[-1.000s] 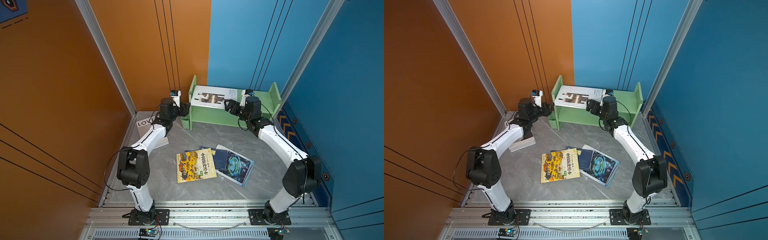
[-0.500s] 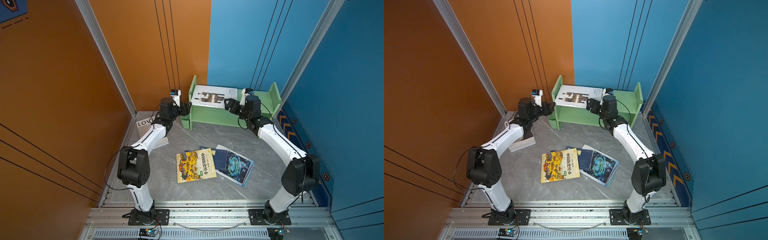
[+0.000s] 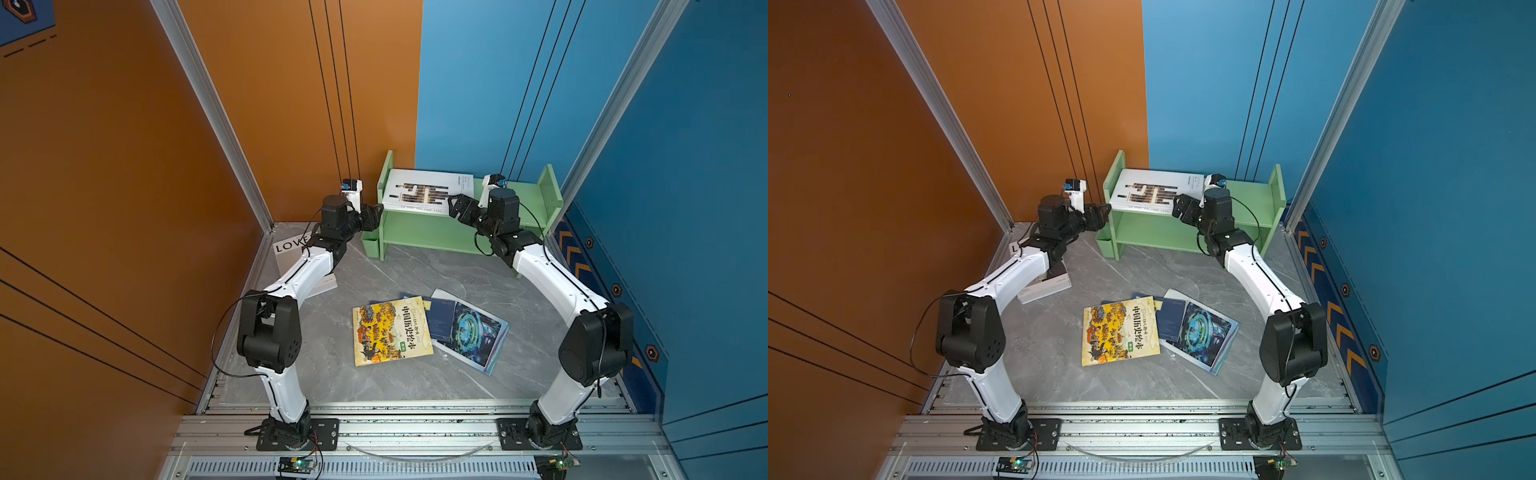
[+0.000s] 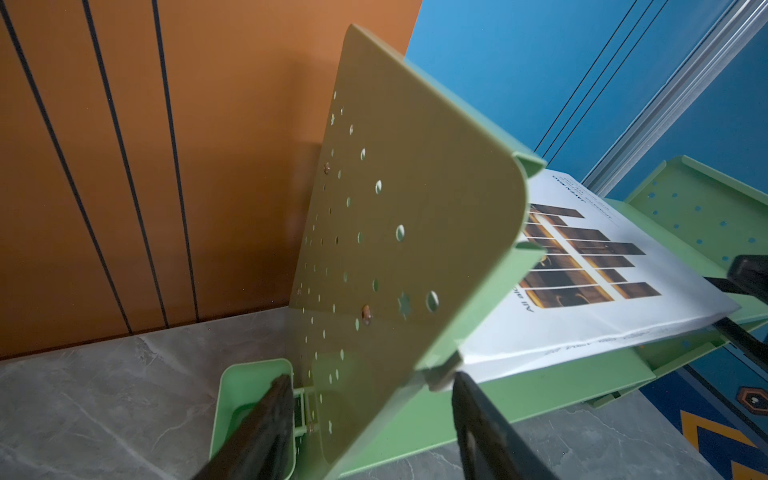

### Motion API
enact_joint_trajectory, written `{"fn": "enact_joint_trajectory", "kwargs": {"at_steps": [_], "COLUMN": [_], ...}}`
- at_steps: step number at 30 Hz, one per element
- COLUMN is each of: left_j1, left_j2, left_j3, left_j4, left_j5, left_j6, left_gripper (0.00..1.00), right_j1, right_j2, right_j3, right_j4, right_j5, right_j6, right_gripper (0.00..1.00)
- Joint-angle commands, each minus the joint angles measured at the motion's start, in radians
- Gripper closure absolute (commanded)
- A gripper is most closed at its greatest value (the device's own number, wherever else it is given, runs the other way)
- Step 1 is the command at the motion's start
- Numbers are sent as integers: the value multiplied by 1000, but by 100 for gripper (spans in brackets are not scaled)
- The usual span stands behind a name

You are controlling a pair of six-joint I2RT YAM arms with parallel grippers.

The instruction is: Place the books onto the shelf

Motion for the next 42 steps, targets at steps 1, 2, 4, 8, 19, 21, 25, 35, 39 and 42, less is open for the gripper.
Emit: {"fn": "enact_joint_trajectory", "kwargs": {"at_steps": [1,2,4,8,19,21,25,35,39,42], "left_j1": [-6,-5,-7,-8,3,13,39,193,317,425], "left_j2": [-19,-22,-29,-43,-171,-213,-302,-478,-451,-412], "left_j3": [2,0,-6,-12,-121,-158,-239,-403,-403,-428], "left_j4": [19,19,19,19,24,13,-21,-220,-363,-408], "left_j5": [0,-1,-3,-3,-43,-59,-103,-269,-285,-236], "left_j6": [3,3,4,4,6,1,-19,-117,-229,-329], "left_gripper": [38,38,37,34,12,7,2,2,2,2], "right_j1": [0,-2,-5,-9,-12,-12,-10,55,122,177], "right_j2": [12,13,13,16,-81,-115,-192,-381,-428,-454], "right_j3": [32,32,33,40,5,-11,-54,-199,-249,-291], "right_j4": [-15,-15,-15,-17,-62,-72,-101,-221,-260,-255], "right_j5": [-10,-11,-10,-13,50,59,70,86,133,166], "right_j6": [2,2,2,4,-56,-72,-101,-143,-148,-126], "right_gripper": [7,7,7,7,0,0,0,0,0,0]}}
